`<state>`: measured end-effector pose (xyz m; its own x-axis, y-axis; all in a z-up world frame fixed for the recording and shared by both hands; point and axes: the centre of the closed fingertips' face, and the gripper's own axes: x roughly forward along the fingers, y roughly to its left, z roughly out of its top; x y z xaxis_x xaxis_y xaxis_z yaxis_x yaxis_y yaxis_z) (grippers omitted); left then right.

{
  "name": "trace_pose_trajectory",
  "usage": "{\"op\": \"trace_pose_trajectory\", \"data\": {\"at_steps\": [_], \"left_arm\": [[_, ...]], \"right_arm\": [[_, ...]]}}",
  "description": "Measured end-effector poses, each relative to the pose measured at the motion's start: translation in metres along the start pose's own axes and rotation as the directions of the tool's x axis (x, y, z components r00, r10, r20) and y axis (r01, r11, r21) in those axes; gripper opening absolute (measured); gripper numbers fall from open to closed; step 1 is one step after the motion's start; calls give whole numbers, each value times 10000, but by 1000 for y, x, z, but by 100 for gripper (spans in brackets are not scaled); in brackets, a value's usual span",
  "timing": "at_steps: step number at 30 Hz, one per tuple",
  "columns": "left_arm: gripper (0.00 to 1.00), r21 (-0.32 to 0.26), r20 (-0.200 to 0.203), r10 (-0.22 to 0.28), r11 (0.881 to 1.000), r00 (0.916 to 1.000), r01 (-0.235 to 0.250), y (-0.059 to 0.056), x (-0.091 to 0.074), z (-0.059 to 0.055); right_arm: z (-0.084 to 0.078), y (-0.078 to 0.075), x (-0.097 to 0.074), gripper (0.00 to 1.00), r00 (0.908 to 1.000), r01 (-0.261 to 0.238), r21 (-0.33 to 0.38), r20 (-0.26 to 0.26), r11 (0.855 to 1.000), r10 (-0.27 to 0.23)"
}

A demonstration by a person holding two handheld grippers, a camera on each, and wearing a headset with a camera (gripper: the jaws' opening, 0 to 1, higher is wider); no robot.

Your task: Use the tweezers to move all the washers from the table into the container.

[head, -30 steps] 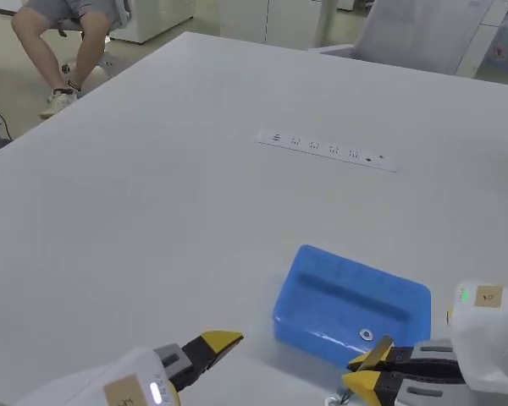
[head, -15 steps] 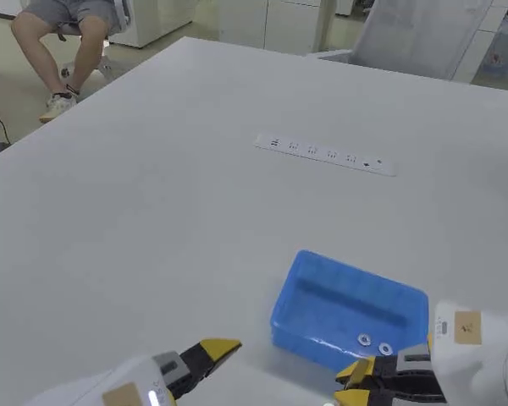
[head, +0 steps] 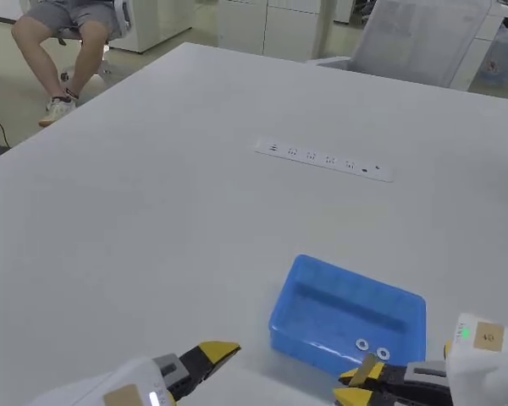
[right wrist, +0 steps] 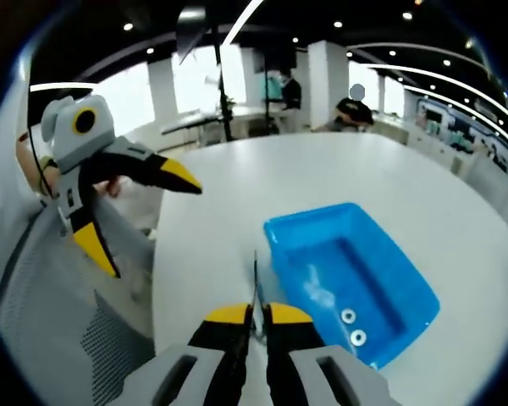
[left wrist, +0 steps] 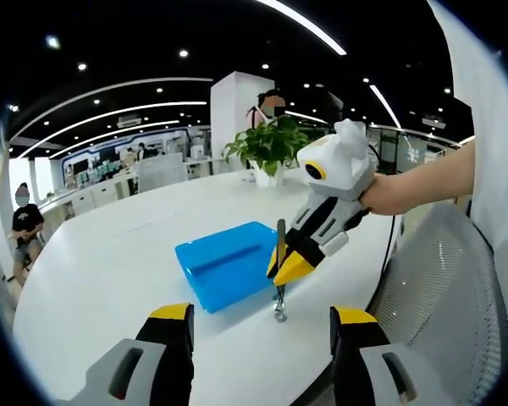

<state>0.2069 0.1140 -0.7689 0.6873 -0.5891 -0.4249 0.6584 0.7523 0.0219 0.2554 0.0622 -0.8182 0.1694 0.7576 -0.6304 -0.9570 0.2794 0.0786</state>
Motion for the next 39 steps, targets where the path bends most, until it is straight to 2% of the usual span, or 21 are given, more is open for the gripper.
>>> {"op": "trace_pose_trajectory", "data": {"at_steps": [4, 9, 13, 15, 18, 25, 29, 32, 39], "left_arm": [[64, 19, -7, 36, 10000, 10000, -36, 1, 0, -1], [64, 11, 0, 54, 10000, 10000, -54, 1, -1, -1], [63, -10, 8, 55, 10000, 10000, -55, 1, -1, -1], [63, 26, 0, 49, 10000, 10000, -49, 1, -1, -1], [63, 29, -31, 48, 10000, 10000, -48, 1, -1, -1], [62, 43, -36, 23, 10000, 10000, -22, 0, -1, -2], [62, 47, -43, 29, 10000, 10000, -29, 0, -1, -1], [62, 43, -69, 40, 10000, 10000, -39, 0, -1, -2], [62, 54, -116, 37, 10000, 9999, -36, 0, -1, -3]], "right_arm": [[-2, 1, -3, 3, 10000, 68, 577, -52, 9983, -65], [0, 5, -14, 3, 9999, 129, 873, 53, 9961, -134], [5, 7, -21, 3, 9997, 217, 816, 48, 9964, -221], [19, 7, -25, 3, 9973, 202, 1381, 665, 9902, -296], [30, 0, -32, 3, 9947, 398, 1687, 869, 9849, -551], [52, -6, -45, 3, 9894, 543, 1393, 1263, 9888, -722], [59, -12, -49, 3, 9851, 639, 1404, 1493, 9880, -849], [65, -17, -50, 3, 9789, 640, 1731, 1808, 9828, -956], [68, -33, -48, 3, 9749, 796, 1985, 1889, 9769, -1178]]}}
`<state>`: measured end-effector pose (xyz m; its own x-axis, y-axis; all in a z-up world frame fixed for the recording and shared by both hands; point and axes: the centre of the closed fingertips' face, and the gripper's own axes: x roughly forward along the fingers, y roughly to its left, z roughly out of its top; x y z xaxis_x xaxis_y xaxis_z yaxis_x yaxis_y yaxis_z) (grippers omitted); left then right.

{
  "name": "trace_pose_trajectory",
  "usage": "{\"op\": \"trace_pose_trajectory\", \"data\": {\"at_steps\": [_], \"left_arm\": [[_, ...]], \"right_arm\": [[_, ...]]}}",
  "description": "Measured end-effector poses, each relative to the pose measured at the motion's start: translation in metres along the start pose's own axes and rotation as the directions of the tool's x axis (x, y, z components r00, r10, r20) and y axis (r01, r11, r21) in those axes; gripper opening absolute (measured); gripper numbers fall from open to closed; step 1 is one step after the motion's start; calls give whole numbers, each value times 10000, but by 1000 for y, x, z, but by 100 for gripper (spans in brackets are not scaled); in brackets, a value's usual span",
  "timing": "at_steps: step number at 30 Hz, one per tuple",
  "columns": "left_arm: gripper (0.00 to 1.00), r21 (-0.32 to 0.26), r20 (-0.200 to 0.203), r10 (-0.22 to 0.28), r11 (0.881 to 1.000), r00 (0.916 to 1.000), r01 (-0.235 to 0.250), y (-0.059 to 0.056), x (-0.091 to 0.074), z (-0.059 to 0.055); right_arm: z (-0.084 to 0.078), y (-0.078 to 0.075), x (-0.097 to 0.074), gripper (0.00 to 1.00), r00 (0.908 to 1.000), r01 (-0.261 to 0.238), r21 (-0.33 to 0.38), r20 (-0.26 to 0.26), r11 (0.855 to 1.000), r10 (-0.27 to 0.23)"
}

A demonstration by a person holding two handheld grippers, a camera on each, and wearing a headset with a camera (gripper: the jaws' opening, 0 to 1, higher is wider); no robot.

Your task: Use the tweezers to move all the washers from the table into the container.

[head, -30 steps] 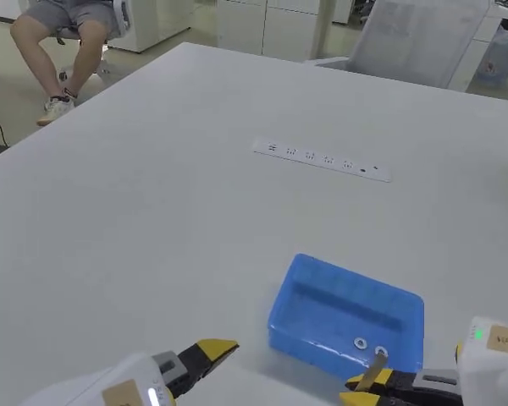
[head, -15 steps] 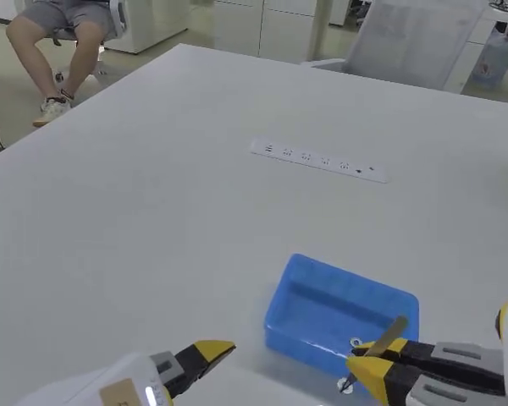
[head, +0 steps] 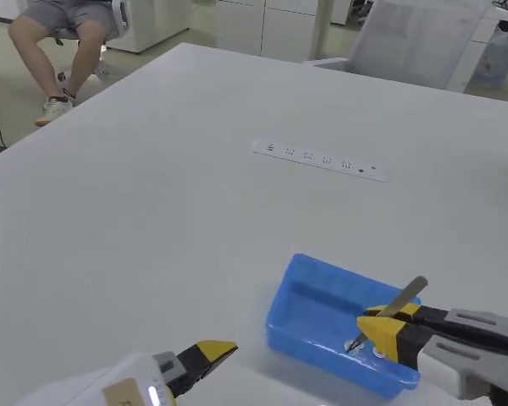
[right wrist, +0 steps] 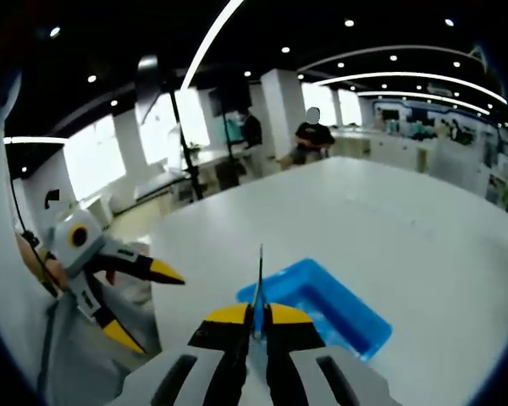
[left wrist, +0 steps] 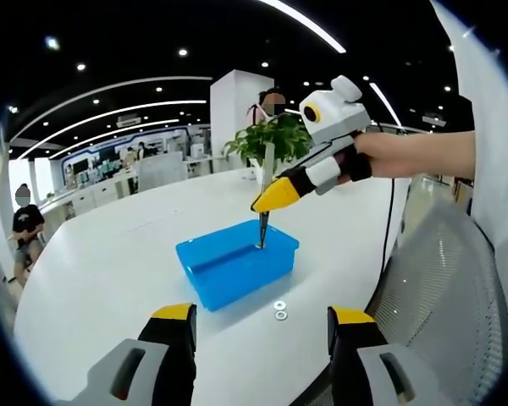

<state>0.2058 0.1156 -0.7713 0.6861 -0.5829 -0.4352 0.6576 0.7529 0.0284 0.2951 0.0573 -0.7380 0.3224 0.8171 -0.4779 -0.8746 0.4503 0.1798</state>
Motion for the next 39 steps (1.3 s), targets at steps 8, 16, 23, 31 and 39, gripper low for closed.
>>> {"op": "trace_pose_trajectory", "data": {"at_steps": [8, 16, 23, 31, 39], "left_arm": [[62, -11, -12, -4, 10000, 10000, 4, 0, 0, 0], [61, -18, -66, 9, 10000, 10000, -9, 1, 0, -1], [61, -27, -98, 3, 10000, 10000, -3, 2, 0, -2], [61, -20, -171, -32, 10000, 9998, 31, 1, 1, -4], [60, -11, -219, -86, 10000, 9997, 86, -1, 1, -5]], "right_arm": [[4, -11, 9, 3, 9998, 56, -265, -189, 9996, -61], [5, -21, 22, 3, 9988, 95, -520, -480, 9986, -120], [2, -25, 30, 3, 9976, 80, -582, -682, 9983, -120], [-7, -34, 38, 3, 9953, 146, -522, -945, 9985, -195], [-14, -41, 45, 3, 9945, 209, 18, -1026, 9998, -206]]}}
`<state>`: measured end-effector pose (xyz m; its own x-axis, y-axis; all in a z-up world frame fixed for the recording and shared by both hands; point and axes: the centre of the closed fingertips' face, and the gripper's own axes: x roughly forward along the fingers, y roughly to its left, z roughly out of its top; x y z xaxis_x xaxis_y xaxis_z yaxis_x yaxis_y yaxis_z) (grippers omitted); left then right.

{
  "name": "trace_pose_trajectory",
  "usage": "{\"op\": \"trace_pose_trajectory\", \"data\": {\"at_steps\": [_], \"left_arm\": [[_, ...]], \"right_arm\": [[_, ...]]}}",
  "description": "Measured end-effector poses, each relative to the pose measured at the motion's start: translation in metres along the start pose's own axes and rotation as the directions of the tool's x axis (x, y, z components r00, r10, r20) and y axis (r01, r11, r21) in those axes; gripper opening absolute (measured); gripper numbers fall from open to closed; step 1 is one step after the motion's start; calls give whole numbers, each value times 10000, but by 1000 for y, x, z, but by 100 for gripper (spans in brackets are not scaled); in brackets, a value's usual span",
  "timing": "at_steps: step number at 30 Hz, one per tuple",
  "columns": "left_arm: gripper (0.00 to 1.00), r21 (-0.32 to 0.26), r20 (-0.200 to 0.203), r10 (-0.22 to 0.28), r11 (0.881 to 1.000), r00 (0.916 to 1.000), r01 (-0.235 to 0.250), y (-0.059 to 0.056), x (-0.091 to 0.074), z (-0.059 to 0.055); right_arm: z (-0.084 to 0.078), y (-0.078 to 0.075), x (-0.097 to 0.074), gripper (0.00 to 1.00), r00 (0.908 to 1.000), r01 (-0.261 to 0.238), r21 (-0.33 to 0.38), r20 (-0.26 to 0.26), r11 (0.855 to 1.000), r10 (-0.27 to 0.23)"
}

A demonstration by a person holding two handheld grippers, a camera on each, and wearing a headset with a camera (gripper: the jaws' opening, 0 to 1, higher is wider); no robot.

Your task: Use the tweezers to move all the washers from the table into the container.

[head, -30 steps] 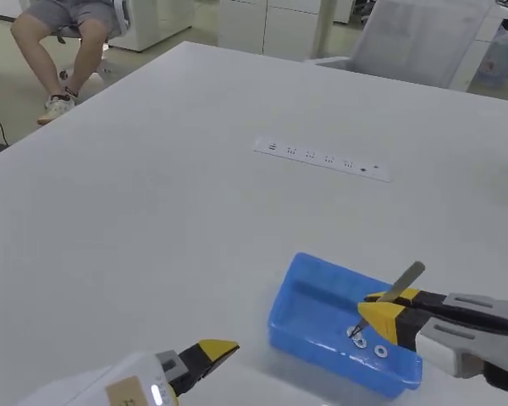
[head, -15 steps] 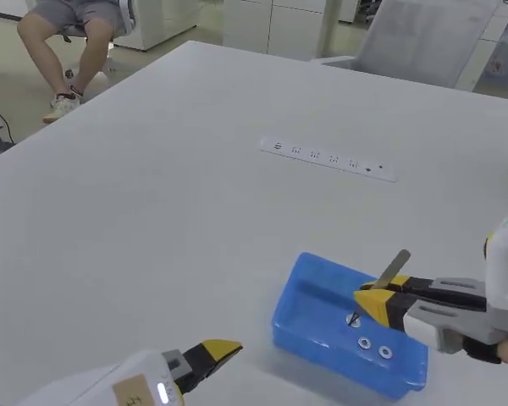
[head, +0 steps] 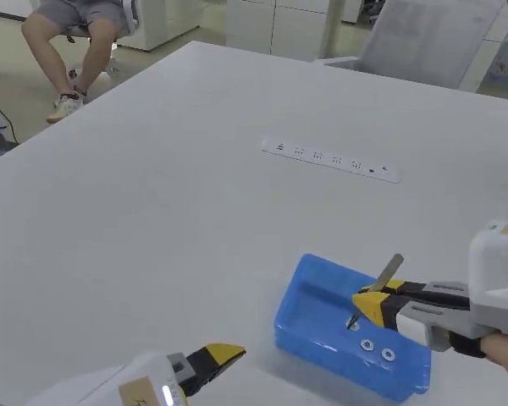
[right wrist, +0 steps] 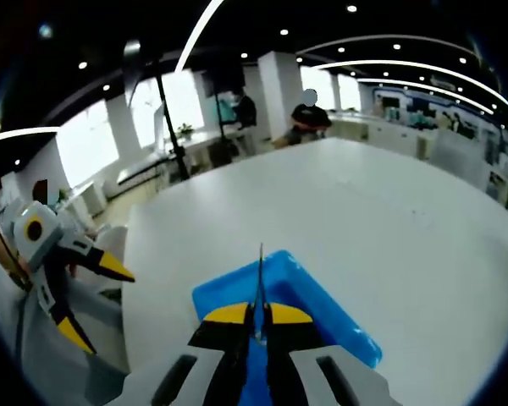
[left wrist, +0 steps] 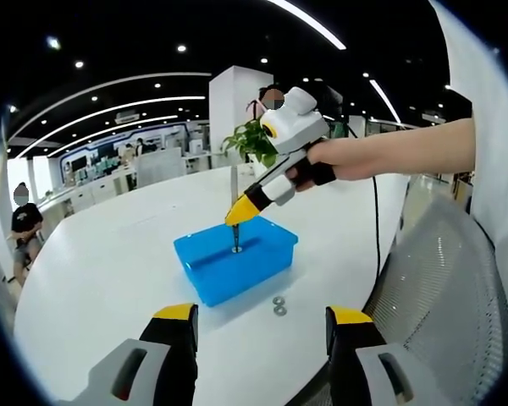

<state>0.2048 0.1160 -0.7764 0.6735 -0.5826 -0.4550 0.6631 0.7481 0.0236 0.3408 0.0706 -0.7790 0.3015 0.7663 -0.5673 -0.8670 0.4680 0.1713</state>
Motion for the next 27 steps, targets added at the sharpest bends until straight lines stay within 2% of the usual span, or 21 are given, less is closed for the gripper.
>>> {"op": "trace_pose_trajectory", "data": {"at_steps": [15, 27], "left_arm": [[60, -22, -96, -120, 9999, 9999, 120, -2, 0, -2], [58, -7, -231, -118, 9999, 9997, 118, -2, 0, -4]], "right_arm": [[-20, -12, 12, 3, 9991, 163, 582, -395, 9982, -140], [-26, -14, 17, 3, 9983, 269, 519, -527, 9983, -242]]}}
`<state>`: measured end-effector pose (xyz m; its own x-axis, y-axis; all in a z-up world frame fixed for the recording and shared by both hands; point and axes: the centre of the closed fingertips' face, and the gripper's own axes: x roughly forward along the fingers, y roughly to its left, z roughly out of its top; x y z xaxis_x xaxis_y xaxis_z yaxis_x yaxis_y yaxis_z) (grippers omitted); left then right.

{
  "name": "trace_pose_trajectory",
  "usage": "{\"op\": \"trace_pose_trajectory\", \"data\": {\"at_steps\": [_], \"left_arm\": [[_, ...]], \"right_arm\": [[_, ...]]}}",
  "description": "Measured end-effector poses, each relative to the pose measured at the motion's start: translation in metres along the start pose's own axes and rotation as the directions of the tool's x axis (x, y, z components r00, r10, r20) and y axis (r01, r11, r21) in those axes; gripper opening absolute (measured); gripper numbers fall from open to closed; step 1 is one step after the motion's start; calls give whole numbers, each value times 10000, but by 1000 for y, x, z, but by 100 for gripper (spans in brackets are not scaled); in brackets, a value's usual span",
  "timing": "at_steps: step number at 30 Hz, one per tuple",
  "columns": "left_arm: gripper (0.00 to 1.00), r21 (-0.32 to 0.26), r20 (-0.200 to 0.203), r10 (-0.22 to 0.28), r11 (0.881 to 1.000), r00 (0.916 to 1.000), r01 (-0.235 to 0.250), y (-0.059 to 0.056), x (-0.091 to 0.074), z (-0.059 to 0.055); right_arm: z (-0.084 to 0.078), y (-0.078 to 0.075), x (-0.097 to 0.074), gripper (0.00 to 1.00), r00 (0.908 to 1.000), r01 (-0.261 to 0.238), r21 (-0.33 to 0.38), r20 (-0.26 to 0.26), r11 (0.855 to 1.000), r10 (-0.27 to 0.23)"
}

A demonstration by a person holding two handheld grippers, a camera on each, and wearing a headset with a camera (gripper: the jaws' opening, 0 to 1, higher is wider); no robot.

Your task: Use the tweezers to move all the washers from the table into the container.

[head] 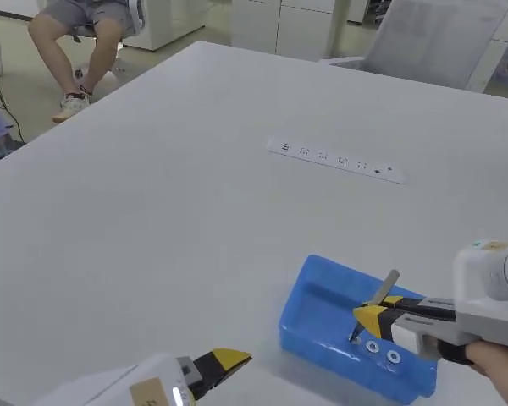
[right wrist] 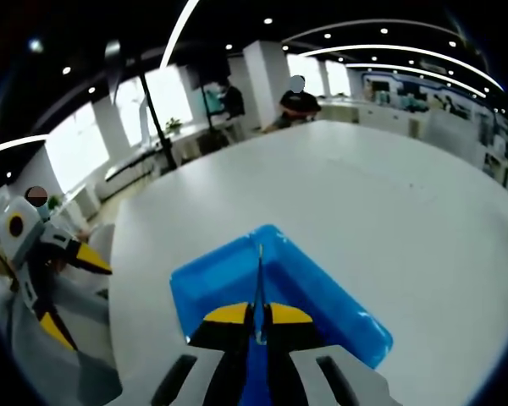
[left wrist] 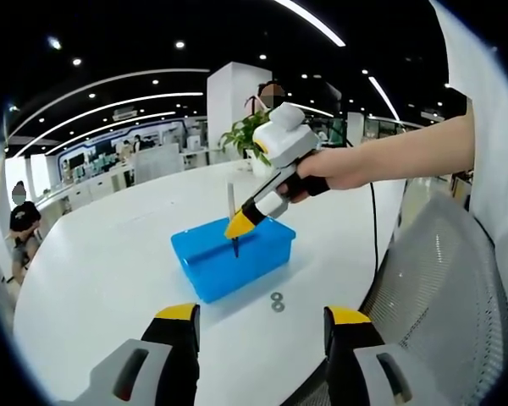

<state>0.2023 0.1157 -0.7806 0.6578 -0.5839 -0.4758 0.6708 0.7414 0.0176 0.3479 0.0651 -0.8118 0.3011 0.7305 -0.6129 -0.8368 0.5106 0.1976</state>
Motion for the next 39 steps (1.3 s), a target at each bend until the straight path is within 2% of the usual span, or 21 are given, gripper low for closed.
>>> {"op": "trace_pose_trajectory", "data": {"at_steps": [12, 24, 30, 39], "left_arm": [[57, 9, -91, -8, 10000, 10000, 8, 1, 0, -2], [57, -13, -54, -17, 10000, 10000, 17, 2, 1, -1], [57, -19, -61, -11, 10000, 10000, 11, 2, 1, -2], [57, -8, -75, -48, 10000, 10000, 48, 0, 1, -2]], "right_arm": [[-2, 3, 2, 3, 10000, 72, -226, 66, 9997, -70], [3, 4, -3, 4, 9995, 105, -12, 302, 9999, -105], [14, 7, -12, 4, 9975, 115, -68, 691, 9999, -110], [21, 15, -30, 4, 9935, 170, -254, 1127, 9995, -140]]}}
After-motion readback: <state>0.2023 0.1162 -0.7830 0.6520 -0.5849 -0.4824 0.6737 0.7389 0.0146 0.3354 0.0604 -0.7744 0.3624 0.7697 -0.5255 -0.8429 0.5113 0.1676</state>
